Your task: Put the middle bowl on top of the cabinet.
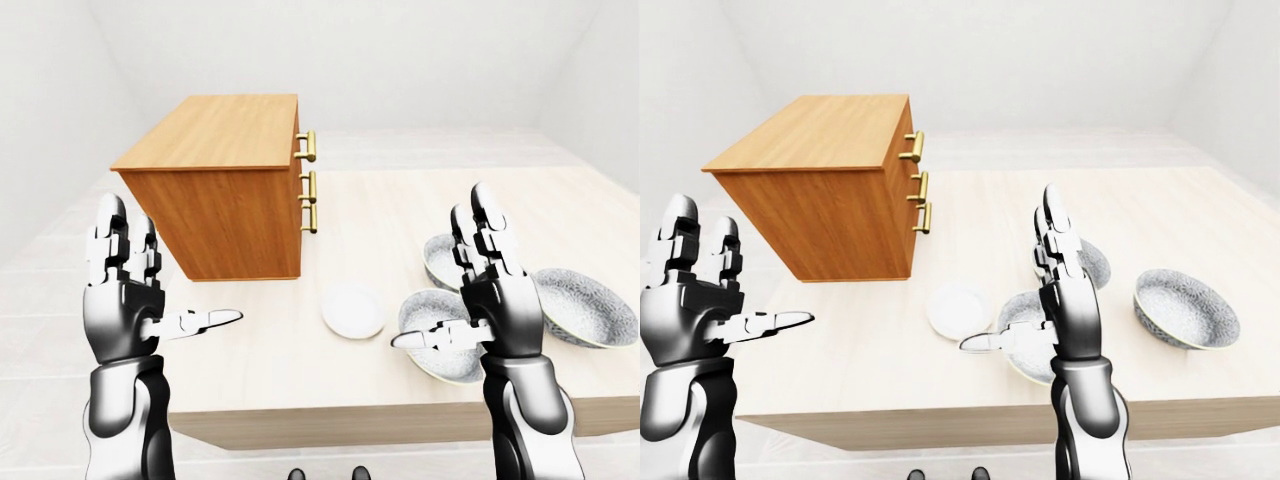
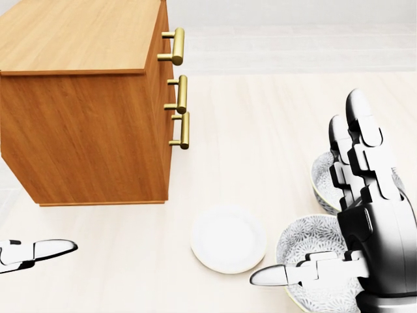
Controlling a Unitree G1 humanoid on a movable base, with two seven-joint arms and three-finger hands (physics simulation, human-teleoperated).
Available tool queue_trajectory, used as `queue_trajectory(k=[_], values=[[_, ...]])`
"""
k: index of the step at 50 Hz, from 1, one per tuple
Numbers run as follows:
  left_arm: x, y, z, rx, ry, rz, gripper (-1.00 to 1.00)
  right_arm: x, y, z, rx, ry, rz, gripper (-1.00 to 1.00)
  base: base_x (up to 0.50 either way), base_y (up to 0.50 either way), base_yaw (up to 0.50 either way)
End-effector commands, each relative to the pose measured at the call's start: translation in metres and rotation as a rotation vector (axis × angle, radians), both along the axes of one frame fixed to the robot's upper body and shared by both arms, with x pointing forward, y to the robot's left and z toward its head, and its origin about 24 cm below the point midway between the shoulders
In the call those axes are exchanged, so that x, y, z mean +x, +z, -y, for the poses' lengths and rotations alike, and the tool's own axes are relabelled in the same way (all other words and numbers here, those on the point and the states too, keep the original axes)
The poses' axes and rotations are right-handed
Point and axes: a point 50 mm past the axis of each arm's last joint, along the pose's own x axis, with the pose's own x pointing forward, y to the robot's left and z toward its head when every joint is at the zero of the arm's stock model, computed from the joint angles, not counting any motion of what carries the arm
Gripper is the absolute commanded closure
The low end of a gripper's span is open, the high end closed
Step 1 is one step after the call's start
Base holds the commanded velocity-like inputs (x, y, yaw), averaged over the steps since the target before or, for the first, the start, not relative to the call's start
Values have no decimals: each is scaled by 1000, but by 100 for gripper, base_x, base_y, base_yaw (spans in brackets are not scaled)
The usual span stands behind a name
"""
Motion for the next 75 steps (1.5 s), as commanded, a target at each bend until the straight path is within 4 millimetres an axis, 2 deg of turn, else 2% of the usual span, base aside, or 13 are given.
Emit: queue_trajectory(k=[1,17,30,41,52,61,64,72,75], values=[[0,0,-2,-4,-1,2,-100,0,0,0,-12,-6,1,-100,31,0,0],[-1,2,-4,2,8,7,-100,0,-1,-1,-26,-2,-8,-100,0,0,0],[-3,5,-6,4,12,24,-100,0,-1,0,-25,-13,-5,-100,40,0,0],[-3,2,-7,-5,-2,10,-100,4,-8,1,-17,-21,-39,-100,0,0,0],[-2,1,-9,3,41,2,-100,4,-8,3,-9,-28,-40,-100,0,0,0],[-7,4,-10,7,2,20,-100,2,-5,8,-14,-30,-24,-100,0,0,0],[-7,6,-11,17,4,23,-100,2,-4,12,-44,-49,-26,-100,0,0,0],[-8,13,-17,38,11,49,-100,-6,15,27,-193,-200,56,-100,0,0,0],[-8,18,-19,45,11,75,-100,-7,16,32,-255,-225,49,-100,0,0,0]])
